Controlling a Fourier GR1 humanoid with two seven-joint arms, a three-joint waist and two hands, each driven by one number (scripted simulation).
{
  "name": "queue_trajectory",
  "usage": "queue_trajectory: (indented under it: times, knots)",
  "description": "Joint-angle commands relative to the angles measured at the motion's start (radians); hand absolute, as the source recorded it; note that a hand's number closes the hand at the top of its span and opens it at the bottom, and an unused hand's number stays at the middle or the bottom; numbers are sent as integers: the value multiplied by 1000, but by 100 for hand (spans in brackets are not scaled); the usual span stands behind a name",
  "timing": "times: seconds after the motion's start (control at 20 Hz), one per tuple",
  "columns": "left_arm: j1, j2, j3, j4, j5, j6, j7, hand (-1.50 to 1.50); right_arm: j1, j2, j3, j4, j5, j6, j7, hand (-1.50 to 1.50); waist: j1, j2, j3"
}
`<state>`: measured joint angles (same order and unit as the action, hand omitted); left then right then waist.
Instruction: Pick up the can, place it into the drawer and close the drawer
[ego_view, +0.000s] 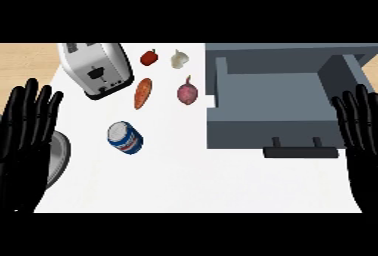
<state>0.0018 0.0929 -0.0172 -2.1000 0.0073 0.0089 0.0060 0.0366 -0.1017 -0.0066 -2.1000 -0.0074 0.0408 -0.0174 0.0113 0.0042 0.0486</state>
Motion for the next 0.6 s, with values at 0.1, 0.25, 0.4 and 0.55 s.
queue_trajectory:
  times: [0.1,0.25,0.4,0.55]
  knots:
    - [-39,104,62,-5,188,-167,29,-150,-6,19,-31,-4,-49,-7,-5,-150,-13,-5,-49]
    - [-4,183,120,67,379,-358,-62,-150,-51,50,-3,-9,-4,-62,39,-150,-3,-3,-52]
    - [54,198,144,164,345,-248,200,-150,76,42,-43,-1,-13,-90,194,-150,-21,-3,-49]
    - [-1,254,227,201,441,-289,241,-150,37,-2,-90,10,-36,-72,242,-150,-15,-4,-49]
